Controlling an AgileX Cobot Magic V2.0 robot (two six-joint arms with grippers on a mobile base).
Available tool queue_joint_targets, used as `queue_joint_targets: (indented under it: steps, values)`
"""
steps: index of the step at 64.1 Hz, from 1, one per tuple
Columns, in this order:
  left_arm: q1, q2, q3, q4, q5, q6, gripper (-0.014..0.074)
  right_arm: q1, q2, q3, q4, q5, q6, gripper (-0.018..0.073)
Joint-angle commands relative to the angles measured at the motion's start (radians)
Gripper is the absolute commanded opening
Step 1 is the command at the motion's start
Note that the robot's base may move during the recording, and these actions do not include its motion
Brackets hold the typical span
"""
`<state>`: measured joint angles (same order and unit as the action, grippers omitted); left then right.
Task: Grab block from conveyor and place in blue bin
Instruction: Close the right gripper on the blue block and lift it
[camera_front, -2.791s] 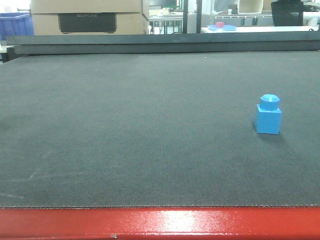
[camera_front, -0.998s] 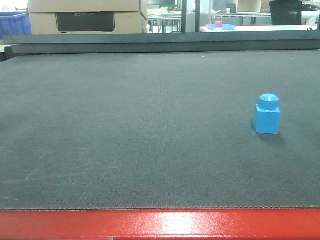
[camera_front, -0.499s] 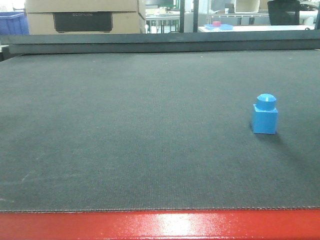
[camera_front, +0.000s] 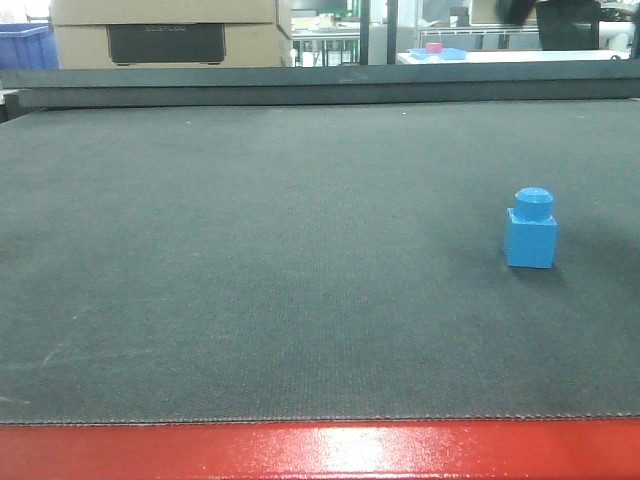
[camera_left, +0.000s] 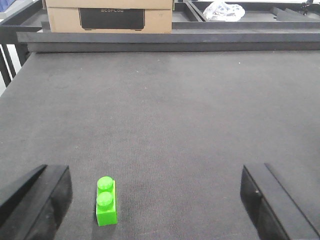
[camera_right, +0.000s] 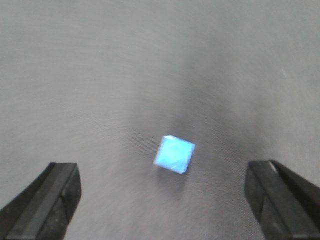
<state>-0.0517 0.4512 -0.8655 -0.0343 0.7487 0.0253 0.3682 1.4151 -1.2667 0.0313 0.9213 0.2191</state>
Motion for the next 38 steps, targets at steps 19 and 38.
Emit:
queue_joint_targets:
  steps: [19,38]
  values:
    - [-0.006,0.002,-0.008,-0.007,-0.009,-0.007,0.059,0.001,0.258,-0.028,-0.048,-0.001,0.149,0.057]
    - [-0.006,0.002,-0.008,-0.007,0.047,-0.007,0.059,0.001,0.355,-0.028,-0.048,-0.032,0.175,0.057]
